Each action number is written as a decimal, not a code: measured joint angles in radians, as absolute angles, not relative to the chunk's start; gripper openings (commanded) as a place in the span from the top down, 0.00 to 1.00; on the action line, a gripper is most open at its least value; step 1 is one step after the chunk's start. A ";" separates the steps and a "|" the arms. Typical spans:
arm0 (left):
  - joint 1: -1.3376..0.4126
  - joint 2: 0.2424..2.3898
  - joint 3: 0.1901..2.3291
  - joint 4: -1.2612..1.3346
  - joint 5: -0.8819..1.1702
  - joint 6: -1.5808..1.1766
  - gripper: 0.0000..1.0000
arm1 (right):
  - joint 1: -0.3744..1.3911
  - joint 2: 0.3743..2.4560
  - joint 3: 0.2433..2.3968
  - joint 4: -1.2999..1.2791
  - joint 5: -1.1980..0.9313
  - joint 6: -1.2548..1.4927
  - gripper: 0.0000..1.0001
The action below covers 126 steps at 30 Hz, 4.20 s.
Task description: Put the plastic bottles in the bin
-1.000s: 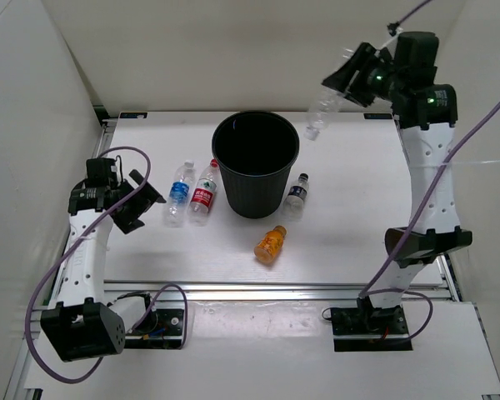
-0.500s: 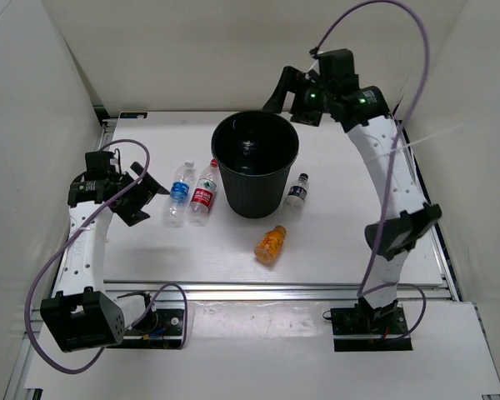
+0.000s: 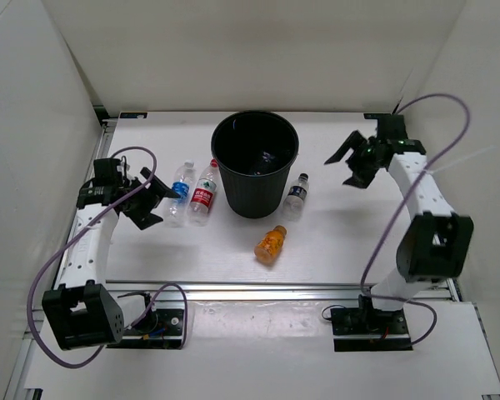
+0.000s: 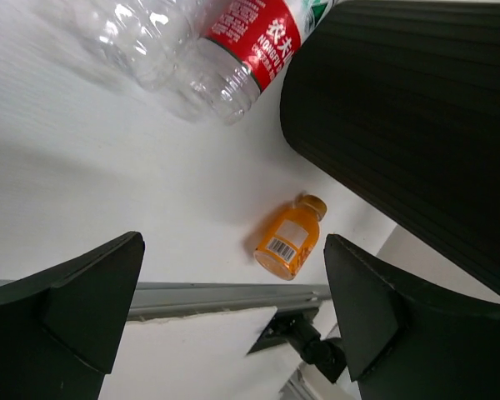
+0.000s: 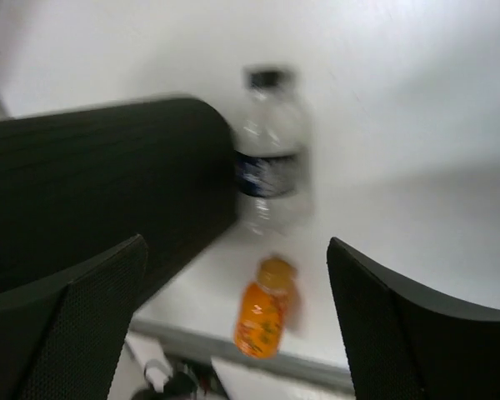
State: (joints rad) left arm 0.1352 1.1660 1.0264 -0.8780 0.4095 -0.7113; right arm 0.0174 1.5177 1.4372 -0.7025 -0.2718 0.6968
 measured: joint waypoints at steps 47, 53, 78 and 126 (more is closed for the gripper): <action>0.088 1.344 1.047 -0.959 0.292 -0.745 0.00 | 0.114 1.694 2.140 -0.773 -0.410 0.615 0.59; 0.051 1.385 1.214 -0.936 0.208 -0.770 0.00 | 0.332 1.885 2.419 -0.743 -0.413 0.609 0.20; -0.040 1.857 1.377 -0.713 0.141 -0.462 0.00 | 0.431 1.574 2.093 -1.026 -0.315 0.427 0.00; -0.470 1.518 1.874 -0.754 -0.279 -0.558 0.00 | 0.281 1.357 1.634 -0.943 -0.405 0.445 0.00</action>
